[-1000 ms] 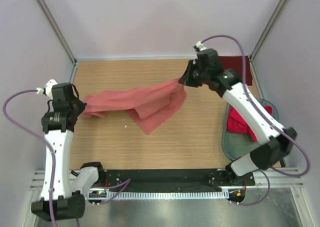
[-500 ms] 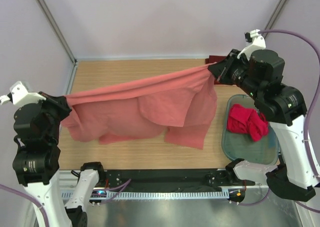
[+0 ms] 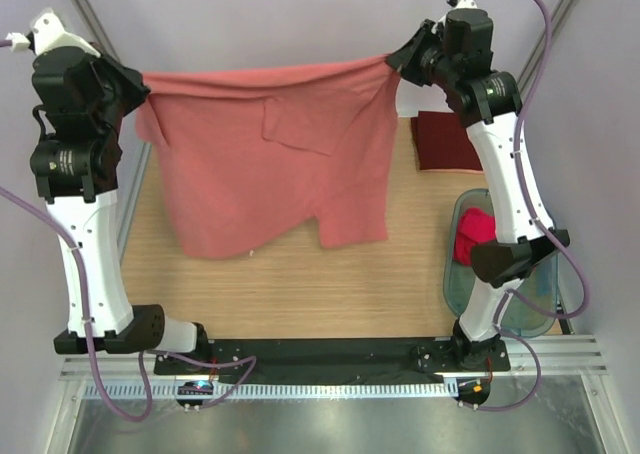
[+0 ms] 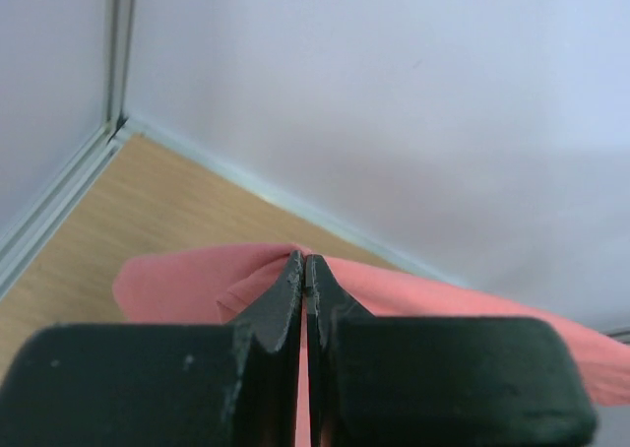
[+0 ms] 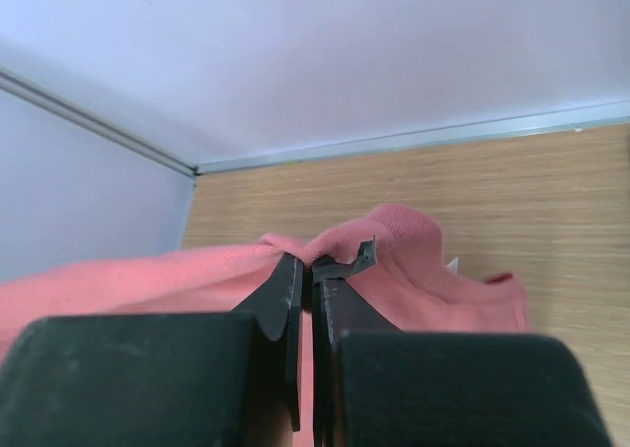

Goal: Fold and stack the t-shirts
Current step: Flatten the tshirt out

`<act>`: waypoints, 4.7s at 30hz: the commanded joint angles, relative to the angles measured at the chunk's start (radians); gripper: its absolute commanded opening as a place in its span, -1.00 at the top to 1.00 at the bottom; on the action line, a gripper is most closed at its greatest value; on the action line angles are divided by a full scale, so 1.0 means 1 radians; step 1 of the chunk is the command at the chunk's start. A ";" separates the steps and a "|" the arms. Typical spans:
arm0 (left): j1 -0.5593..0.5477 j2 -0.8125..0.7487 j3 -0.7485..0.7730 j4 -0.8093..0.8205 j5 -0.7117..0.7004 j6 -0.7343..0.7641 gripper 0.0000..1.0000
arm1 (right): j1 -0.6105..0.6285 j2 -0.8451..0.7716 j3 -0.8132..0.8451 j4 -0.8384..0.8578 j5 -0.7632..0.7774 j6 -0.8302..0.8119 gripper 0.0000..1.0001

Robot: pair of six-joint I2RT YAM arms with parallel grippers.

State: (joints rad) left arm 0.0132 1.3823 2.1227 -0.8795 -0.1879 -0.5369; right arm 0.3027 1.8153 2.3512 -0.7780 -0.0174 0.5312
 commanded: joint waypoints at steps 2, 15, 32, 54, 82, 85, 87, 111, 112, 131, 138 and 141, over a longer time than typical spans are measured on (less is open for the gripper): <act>-0.001 0.001 0.119 0.086 0.022 0.017 1.00 | -0.013 -0.080 0.094 0.109 -0.081 0.058 0.98; -0.004 -0.379 -0.818 0.063 0.129 -0.041 1.00 | -0.028 -0.441 -0.737 -0.035 0.013 0.076 0.98; -0.111 -0.345 -0.983 -0.027 0.093 0.063 1.00 | -0.013 -0.557 -0.888 -0.254 -0.234 0.094 0.98; -0.150 0.259 -0.618 -0.091 0.064 0.054 0.15 | -0.131 0.068 -0.624 -0.088 -0.067 -0.036 0.52; -0.398 0.406 -0.917 0.024 -0.007 -0.213 0.31 | -0.039 -0.364 -1.107 -0.138 -0.081 -0.132 -0.01; -0.398 0.374 -0.952 0.034 -0.007 -0.222 0.34 | -0.037 -0.369 -1.124 -0.130 -0.088 -0.131 0.00; -0.398 0.363 -0.972 0.046 -0.004 -0.216 0.35 | -0.039 -0.369 -1.136 -0.122 -0.090 -0.132 0.00; -0.400 0.309 -1.000 0.036 -0.079 -0.181 0.77 | -0.030 -0.366 -1.188 -0.112 -0.116 -0.129 0.06; -0.398 0.285 -1.000 0.028 -0.087 -0.181 0.79 | -0.027 -0.350 -1.193 -0.112 -0.121 -0.129 0.06; -0.398 -0.009 -1.021 -0.068 0.013 -0.110 1.00 | -0.001 -0.196 -1.405 0.201 -0.297 -0.094 -0.02; -0.400 -0.028 -0.977 -0.107 0.005 -0.091 1.00 | 0.019 -0.162 -1.393 0.217 -0.277 -0.097 0.31; -0.397 -0.040 -0.966 -0.118 -0.011 -0.084 0.99 | 0.033 -0.211 -1.362 0.163 -0.351 -0.054 0.78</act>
State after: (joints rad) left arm -0.3805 1.3865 1.1110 -0.9688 -0.1833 -0.6437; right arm 0.3187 1.6611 0.9337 -0.6064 -0.3134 0.4473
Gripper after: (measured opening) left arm 0.009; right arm 0.146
